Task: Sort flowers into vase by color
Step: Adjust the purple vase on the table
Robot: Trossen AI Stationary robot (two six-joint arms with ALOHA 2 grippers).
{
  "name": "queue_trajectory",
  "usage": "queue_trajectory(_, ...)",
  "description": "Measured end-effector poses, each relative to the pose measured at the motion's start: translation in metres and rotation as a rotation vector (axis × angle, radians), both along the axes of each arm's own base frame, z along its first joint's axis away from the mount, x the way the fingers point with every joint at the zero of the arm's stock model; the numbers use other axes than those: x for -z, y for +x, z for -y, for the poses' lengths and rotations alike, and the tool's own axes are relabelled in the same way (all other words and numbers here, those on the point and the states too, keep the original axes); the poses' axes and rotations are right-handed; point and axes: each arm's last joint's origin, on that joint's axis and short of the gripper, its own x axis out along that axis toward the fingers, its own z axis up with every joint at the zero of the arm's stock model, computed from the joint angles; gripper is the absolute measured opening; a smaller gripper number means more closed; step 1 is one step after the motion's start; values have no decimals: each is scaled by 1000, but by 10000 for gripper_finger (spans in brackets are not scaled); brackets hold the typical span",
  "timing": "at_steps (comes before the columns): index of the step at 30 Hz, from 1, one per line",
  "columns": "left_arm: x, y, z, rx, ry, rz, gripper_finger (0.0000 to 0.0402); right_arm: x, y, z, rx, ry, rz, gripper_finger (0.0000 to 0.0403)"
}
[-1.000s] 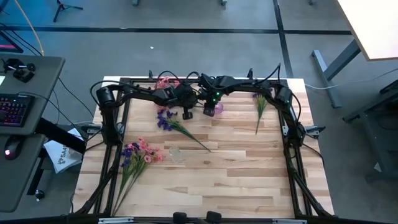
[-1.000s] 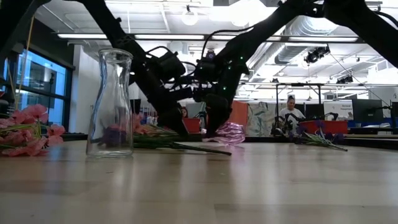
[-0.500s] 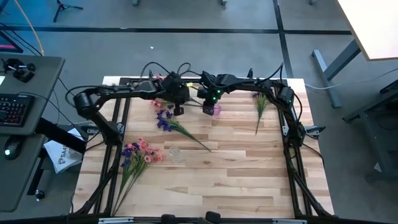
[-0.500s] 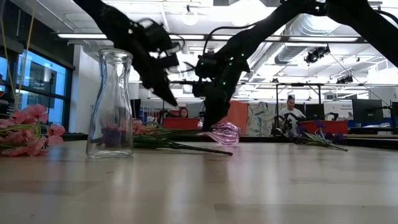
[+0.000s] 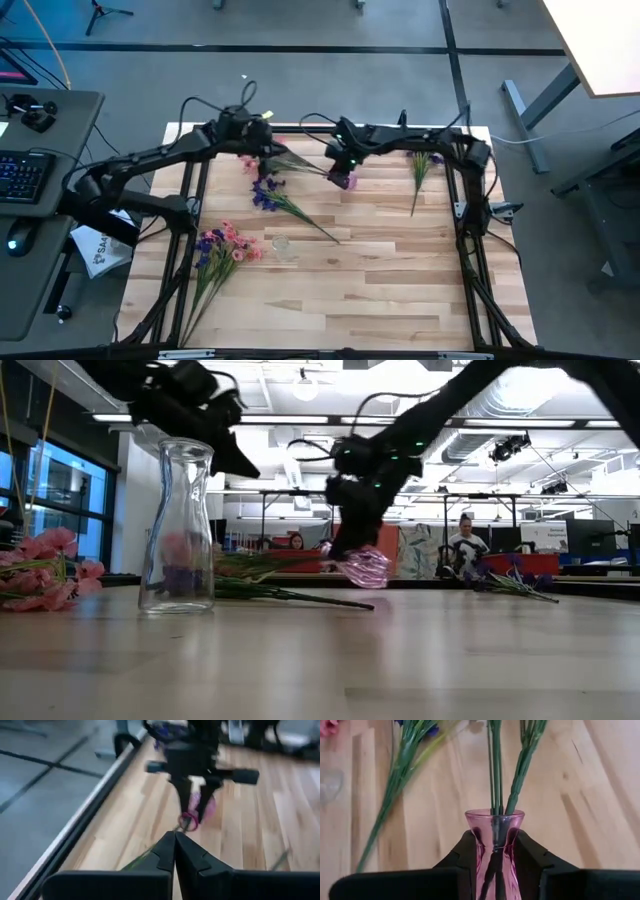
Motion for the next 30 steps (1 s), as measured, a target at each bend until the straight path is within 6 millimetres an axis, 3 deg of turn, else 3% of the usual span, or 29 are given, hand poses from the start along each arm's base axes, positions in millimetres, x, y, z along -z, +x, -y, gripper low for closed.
queue_trajectory(6, 3, -6, 4, -87, -12, 244, 0, 5, -33, -19, 123, 44, 119, 71)
queue_trajectory(15, -4, 0, 14, -96, -172, 378, 0, 26, -66, -44, 289, 106, 292, 71)
queue_trajectory(21, -24, -1, 20, -68, -167, 544, 0, 22, -72, -51, 317, 101, 441, 71)
queue_trajectory(30, -36, -8, 26, -28, -242, 612, 0, 5, -67, -54, 281, 61, 609, 71)
